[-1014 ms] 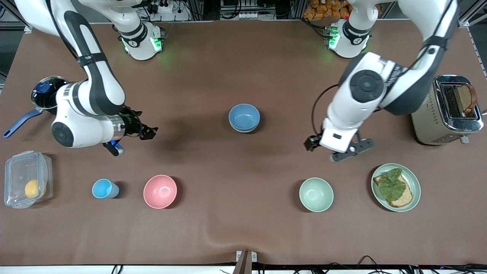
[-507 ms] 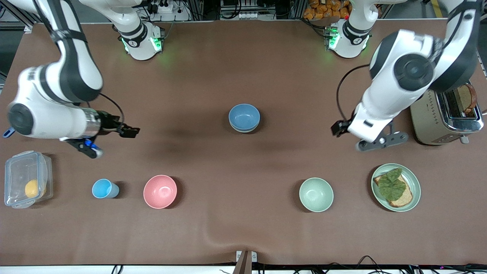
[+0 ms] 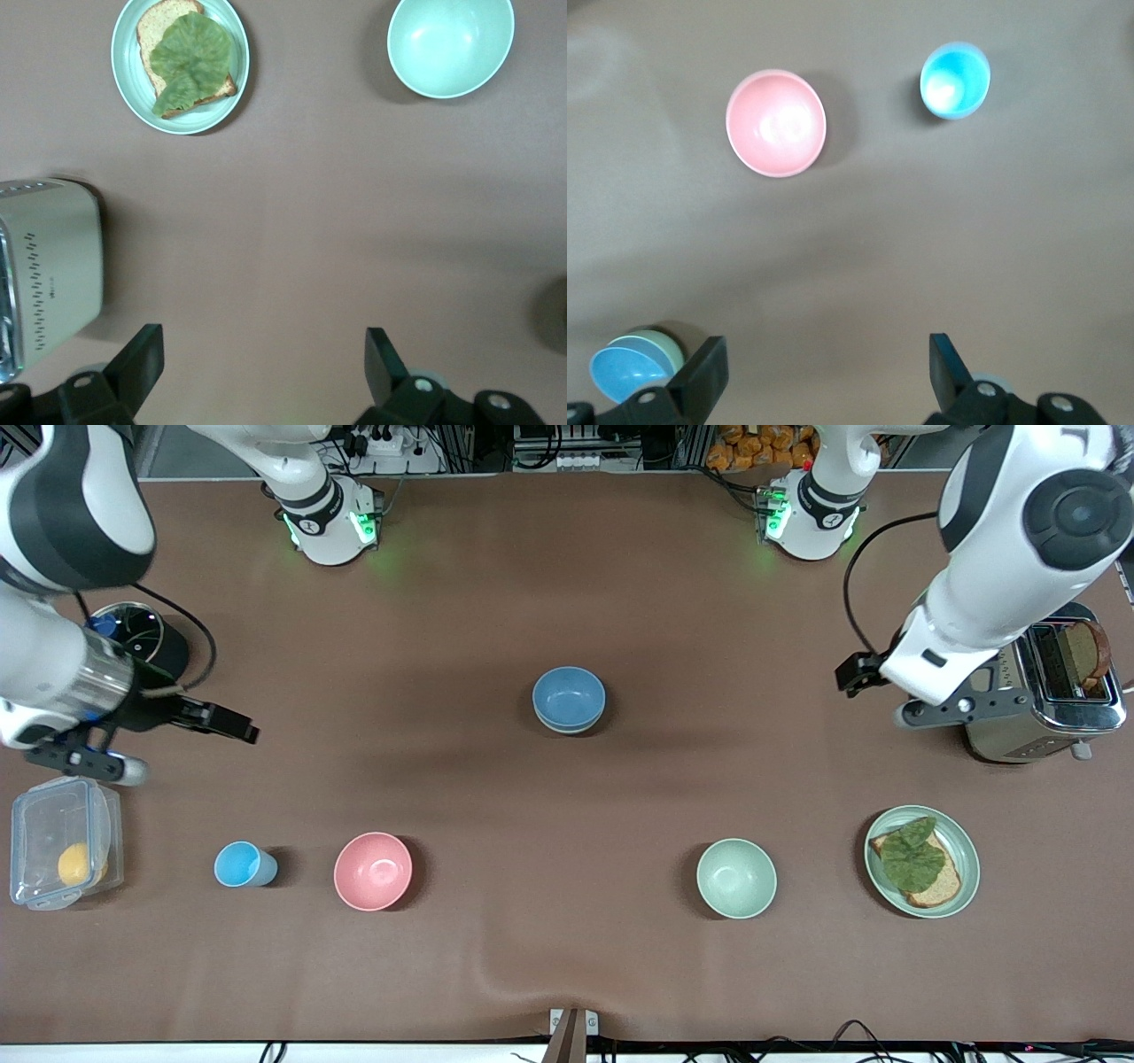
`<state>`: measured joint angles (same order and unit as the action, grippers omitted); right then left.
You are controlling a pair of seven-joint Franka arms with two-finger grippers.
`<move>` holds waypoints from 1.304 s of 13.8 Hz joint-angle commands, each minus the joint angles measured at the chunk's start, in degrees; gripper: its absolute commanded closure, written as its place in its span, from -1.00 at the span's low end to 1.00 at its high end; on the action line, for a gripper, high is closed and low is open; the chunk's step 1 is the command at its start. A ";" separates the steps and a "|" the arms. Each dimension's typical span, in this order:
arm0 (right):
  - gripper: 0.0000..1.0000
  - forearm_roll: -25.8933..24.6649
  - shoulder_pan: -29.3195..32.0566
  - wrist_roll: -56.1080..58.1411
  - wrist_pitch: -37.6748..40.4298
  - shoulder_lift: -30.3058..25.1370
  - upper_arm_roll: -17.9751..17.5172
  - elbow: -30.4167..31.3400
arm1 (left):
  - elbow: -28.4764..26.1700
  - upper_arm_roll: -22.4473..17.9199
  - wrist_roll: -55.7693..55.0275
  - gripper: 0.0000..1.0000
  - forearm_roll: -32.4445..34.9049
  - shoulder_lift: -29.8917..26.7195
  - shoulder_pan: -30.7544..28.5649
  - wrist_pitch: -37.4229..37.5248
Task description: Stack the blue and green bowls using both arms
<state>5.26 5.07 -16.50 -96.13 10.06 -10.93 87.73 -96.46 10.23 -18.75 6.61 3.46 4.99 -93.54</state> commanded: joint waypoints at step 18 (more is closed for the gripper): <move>-1.00 -2.62 -5.51 3.66 5.25 -11.03 4.78 -1.51 | 5.23 -12.51 16.29 -1.00 -6.26 -1.61 0.99 7.33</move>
<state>3.88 0.74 -13.66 -90.22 -0.70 -6.36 85.89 -92.86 -1.65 -2.73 2.03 0.78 5.39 -86.53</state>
